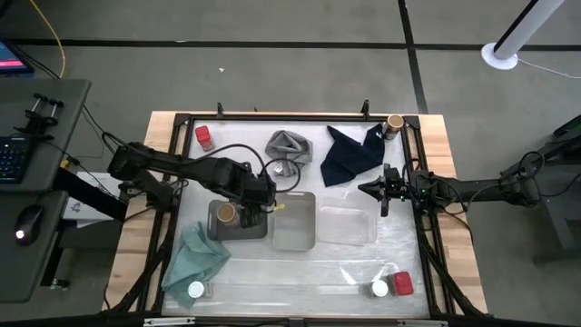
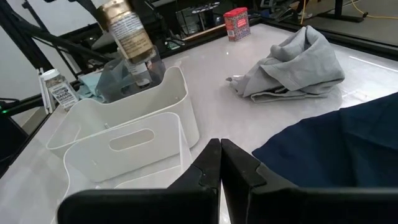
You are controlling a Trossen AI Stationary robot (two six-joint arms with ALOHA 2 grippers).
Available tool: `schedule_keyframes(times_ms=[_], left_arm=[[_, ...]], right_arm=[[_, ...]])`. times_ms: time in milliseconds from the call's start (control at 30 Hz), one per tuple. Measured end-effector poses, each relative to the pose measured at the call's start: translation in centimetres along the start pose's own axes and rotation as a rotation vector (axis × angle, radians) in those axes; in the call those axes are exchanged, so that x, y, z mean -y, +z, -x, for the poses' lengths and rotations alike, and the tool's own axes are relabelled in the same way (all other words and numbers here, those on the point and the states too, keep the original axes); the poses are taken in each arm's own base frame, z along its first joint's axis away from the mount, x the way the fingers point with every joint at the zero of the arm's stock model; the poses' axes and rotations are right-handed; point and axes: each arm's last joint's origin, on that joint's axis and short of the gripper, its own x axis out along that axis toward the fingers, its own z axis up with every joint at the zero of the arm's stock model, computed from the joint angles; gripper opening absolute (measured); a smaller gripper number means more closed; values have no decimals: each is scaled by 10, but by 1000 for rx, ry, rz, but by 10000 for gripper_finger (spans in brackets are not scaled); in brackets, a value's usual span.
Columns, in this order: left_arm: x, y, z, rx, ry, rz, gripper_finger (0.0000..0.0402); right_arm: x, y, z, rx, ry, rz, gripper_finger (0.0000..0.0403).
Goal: Sort spices by type
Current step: Put the bottom gold seasoning bottle into the black bin
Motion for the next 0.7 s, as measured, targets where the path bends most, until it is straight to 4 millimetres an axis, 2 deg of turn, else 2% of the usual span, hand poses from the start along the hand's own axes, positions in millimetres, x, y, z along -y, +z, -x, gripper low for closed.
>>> schedule_keyframes(times_ms=[100, 200, 367, 700], left_arm=[[3, -3, -4, -13, -12, 4, 232], [12, -10, -18, -51, -46, 10, 232], [22, -27, -41, -97, 17, 20, 232], [31, -39, -42, -126, 68, -13, 232]], right_arm=[[0, 0, 0, 0, 0, 0, 1], [0, 0, 0, 0, 0, 0, 1], [0, 0, 0, 0, 0, 0, 1], [0, 0, 0, 0, 0, 0, 1]])
